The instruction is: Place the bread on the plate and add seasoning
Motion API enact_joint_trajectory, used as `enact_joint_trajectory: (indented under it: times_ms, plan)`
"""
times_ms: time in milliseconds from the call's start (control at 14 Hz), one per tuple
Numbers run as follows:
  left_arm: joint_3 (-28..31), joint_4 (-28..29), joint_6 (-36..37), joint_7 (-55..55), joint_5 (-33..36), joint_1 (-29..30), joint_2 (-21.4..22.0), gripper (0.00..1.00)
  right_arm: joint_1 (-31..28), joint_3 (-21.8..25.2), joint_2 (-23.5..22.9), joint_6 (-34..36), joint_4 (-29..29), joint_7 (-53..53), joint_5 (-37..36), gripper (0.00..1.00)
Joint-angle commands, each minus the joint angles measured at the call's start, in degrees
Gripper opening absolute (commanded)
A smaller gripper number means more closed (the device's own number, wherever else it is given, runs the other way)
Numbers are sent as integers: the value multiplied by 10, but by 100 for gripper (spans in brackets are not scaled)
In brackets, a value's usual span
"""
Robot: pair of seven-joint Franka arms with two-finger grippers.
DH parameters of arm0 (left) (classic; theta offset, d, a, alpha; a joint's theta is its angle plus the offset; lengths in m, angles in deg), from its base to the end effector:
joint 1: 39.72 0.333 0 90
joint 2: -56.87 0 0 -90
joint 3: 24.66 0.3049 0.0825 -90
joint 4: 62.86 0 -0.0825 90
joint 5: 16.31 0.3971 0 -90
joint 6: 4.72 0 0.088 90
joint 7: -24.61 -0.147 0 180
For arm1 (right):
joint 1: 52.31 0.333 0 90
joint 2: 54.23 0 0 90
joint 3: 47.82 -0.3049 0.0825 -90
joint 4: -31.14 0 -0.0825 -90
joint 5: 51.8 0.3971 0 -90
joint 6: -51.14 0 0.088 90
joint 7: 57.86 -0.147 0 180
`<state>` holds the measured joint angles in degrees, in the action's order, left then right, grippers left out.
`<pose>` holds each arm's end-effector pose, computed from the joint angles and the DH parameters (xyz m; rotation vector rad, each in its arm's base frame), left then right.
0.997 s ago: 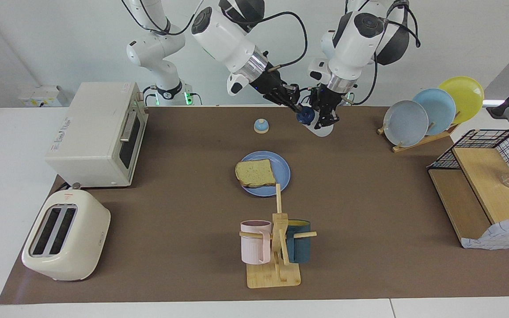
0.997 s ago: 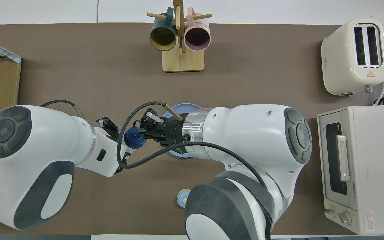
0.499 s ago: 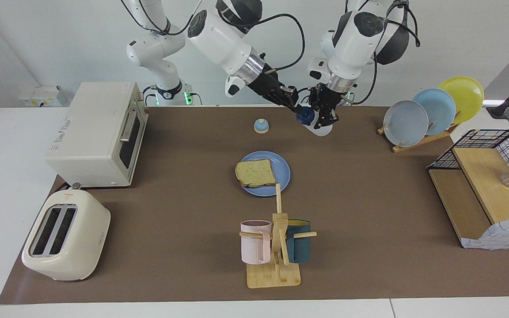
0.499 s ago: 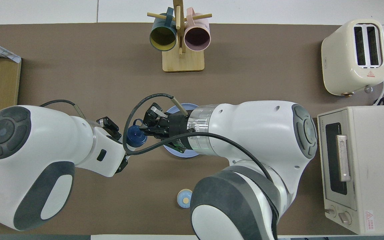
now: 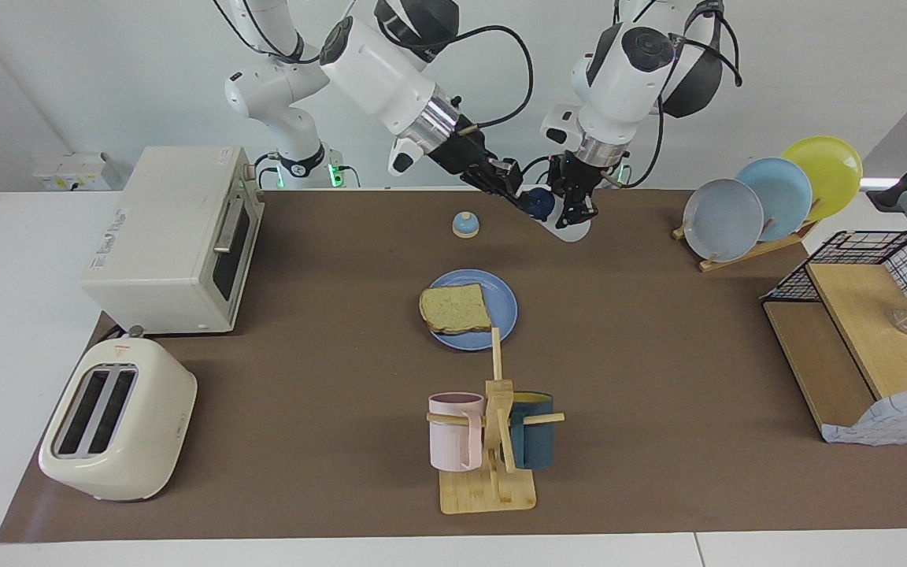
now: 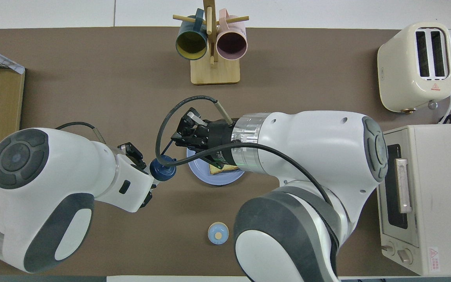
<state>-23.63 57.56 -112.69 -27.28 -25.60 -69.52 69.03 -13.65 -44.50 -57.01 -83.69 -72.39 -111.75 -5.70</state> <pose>0.4359 -0.2598 0.4564 2.3237 -1.8746 0.0397 0.5144 0.4028 0.5264 -2.1482 0.8607 0.1882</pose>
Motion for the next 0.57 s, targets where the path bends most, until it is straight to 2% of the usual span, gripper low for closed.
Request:
enact_joint_trajectory:
  times_ms: [0,285,427,499]
  plan:
    - [6,19,12,-4,2,-4,17,0,-6,-1,6,-1,3,0,3,100]
    - [7,12,8,3,50,-3,13,0,-8,-1,16,19,-14,5,-3,100]
    - [6,1,7,34,103,-5,8,0,-7,1,23,17,-21,24,-11,100]
    - [0,-2,10,40,128,-8,8,0,-10,2,23,15,-21,45,-42,100]
